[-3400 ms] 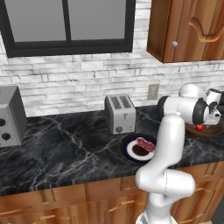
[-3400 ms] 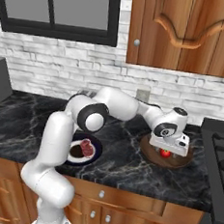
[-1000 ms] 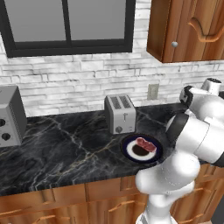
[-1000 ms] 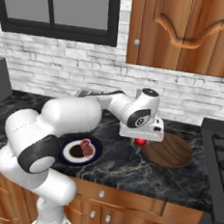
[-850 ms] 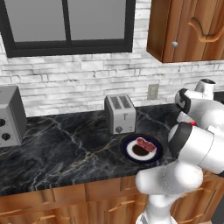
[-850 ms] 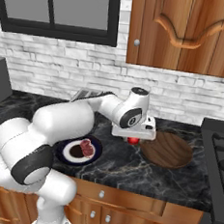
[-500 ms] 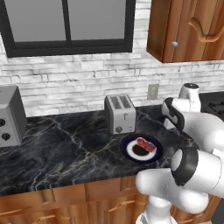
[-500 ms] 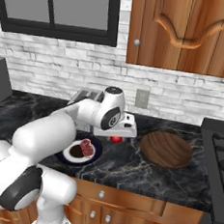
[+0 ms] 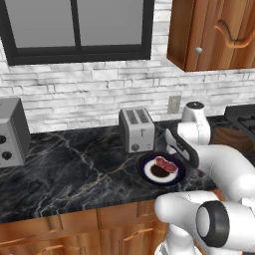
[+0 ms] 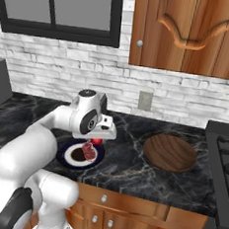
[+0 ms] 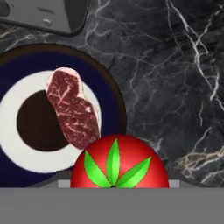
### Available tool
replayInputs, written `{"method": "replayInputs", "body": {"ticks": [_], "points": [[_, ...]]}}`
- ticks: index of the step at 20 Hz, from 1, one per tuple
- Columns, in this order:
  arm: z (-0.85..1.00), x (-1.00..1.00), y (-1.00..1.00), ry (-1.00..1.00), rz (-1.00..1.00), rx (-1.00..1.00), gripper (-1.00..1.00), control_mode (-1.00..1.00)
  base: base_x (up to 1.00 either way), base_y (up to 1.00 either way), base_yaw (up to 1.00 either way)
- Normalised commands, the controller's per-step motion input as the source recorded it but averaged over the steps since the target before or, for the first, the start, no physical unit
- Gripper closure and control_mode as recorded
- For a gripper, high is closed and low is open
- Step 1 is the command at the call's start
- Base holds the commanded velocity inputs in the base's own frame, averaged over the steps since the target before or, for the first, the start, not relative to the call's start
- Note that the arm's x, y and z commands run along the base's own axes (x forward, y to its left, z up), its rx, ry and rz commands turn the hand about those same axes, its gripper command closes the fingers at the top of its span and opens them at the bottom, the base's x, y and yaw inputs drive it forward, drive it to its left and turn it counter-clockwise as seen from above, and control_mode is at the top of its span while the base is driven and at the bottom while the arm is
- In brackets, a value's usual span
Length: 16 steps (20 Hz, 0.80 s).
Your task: Place the steak on the plate and place the tomato on the same plate.
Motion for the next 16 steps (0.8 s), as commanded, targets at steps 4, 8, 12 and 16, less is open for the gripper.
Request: {"method": "replayInputs", "body": {"ticks": [4,8,12,16], "points": [[-0.12,-0.12,0.6,0.0,0.0,0.04,1.0,-1.0,0.0,0.0,0.0],[-0.19,-0.1,0.63,0.0,0.0,0.03,1.0,-1.0,0.0,0.0,0.0],[-0.24,-0.02,0.64,0.0,-0.01,0.04,1.0,-1.0,0.0,0.0,0.0],[-0.3,0.0,0.51,0.0,-0.01,0.01,1.0,-1.0,0.0,0.0,0.0]]}}
